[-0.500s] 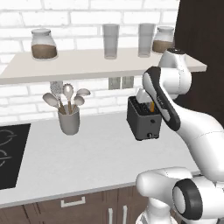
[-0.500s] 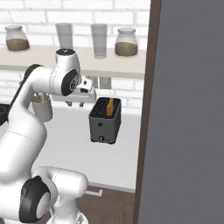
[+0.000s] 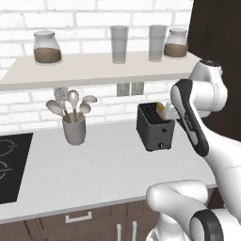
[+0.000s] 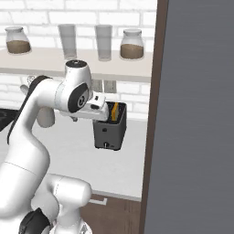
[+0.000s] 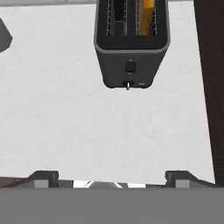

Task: Start the toaster. Once the lever pops up, take the bread to the plate on the dining counter.

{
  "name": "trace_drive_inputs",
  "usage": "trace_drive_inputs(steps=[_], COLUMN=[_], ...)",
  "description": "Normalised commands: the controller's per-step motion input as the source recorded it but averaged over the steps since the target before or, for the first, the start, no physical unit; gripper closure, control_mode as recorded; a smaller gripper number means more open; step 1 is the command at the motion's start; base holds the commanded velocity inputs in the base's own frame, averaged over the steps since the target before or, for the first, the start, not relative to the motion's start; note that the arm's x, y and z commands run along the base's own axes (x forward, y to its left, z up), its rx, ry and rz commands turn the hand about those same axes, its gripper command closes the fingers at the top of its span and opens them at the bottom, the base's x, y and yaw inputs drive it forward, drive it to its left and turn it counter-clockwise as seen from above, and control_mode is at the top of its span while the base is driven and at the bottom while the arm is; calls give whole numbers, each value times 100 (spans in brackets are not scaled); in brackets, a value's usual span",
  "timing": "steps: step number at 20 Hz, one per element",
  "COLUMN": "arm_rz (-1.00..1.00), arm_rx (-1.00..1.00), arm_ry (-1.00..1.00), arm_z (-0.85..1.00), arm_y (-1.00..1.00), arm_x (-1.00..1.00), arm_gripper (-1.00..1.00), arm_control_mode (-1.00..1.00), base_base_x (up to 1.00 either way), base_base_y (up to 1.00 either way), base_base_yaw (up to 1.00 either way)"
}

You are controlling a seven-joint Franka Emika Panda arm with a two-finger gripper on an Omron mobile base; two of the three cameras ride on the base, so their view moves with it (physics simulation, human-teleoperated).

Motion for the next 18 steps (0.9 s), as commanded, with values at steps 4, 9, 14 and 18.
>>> trace_drive_inputs(steps=[4, 9, 14, 18], arm_rz=[-18, -6, 0, 2], arm_rx=[0, 3, 1, 0], arm_ry=[0, 0, 0, 0], arm_z=[-40, -11, 0, -1], arm_y=[-40, -23, -5, 17], arm_x=[-3, 21, 26, 59], arm_gripper=[-100, -100, -100, -100], arm_control_mode=[-100, -100, -100, -100], base_base_x=[0, 0, 0, 0], base_base_y=[0, 0, 0, 0], base_base_yaw=[0, 0, 0, 0])
